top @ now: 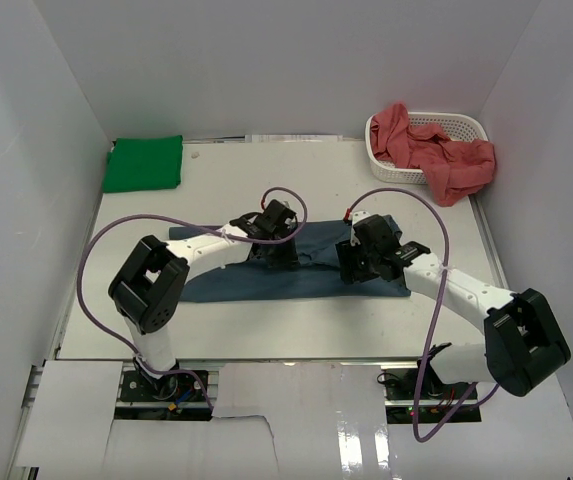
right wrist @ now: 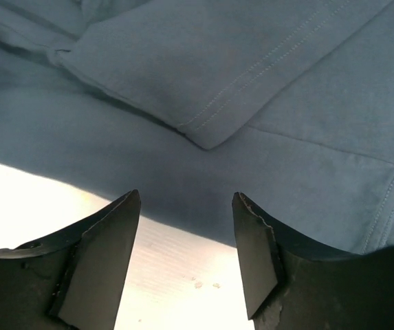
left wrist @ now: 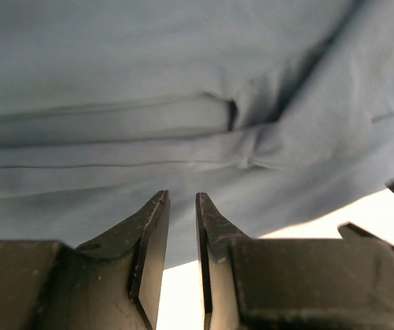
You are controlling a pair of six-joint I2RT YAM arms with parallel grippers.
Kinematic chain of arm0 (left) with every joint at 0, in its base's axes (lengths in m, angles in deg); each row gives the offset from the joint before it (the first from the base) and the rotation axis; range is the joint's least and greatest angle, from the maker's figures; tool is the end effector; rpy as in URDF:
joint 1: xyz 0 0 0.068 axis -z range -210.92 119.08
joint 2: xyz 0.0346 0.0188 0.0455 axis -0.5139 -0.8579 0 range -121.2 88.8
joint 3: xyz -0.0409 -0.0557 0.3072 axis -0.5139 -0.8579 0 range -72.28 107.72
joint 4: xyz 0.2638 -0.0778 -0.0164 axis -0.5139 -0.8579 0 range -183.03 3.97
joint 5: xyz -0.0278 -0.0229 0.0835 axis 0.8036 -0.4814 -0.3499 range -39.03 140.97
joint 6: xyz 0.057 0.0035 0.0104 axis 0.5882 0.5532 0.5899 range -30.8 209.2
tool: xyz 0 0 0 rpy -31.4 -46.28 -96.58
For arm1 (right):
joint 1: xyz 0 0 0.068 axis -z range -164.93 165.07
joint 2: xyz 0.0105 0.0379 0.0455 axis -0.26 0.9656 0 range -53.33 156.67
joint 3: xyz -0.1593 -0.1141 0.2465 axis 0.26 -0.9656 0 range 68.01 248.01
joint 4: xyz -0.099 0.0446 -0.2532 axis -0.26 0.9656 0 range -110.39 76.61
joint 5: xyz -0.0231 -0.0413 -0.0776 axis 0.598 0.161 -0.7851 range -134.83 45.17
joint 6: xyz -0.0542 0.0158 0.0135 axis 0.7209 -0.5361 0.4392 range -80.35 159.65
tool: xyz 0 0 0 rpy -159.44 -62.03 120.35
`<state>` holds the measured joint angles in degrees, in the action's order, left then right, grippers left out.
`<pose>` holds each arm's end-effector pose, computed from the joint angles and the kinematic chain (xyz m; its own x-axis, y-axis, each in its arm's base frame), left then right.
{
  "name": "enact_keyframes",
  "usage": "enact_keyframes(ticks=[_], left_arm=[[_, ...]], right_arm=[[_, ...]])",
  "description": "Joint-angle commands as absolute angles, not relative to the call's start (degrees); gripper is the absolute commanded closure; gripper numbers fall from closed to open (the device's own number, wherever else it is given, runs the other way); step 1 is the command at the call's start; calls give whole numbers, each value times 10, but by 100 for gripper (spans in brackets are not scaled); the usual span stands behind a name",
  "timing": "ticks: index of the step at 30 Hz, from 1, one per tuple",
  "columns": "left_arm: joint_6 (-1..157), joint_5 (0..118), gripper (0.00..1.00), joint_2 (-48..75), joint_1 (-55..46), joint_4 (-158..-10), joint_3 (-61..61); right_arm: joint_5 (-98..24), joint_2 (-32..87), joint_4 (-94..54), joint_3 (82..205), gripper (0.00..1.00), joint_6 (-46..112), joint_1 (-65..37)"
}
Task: Fold and stack the t-shirts
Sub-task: Fold the other side of the tshirt into a rectangle
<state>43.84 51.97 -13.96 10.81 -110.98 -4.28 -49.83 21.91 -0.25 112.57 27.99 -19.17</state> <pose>0.2935 -0.2628 0.2145 -0.9310 -0.1229 -0.3438 0.0138 0.9291 -0.3695 0.2242 0.1483 0.2401 -0.7317 -0.2545 -0.6323 -0.3750 0.9250 0.0616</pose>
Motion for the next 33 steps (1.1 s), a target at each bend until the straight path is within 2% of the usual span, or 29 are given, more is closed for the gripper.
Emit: enact_keyframes(ticks=[1, 6, 17, 21, 23, 25, 31, 33], left_arm=[[417, 579, 67, -104, 109, -1032, -66], [427, 614, 67, -41, 110, -971, -127], [441, 668, 67, 35, 111, -888, -234], [461, 657, 67, 44, 115, -883, -248], [474, 631, 67, 44, 118, -892, -251], [491, 589, 67, 35, 127, -911, -247], [499, 546, 67, -14, 149, -910, -243], [494, 544, 68, -41, 156, -900, -246]], right_arm=[[-537, 210, -71, 1112, 38, 272, -199], [-568, 231, -77, 1115, 39, 262, -212], [-428, 250, -104, 1123, 47, 131, -193], [-376, 193, -123, 1088, 49, 78, -117], [-265, 144, -182, 1028, 50, 27, -33], [-208, 118, -242, 979, 51, -17, 10], [-133, 178, -253, 977, 51, -38, 50], [-96, 202, -312, 961, 51, -63, 51]])
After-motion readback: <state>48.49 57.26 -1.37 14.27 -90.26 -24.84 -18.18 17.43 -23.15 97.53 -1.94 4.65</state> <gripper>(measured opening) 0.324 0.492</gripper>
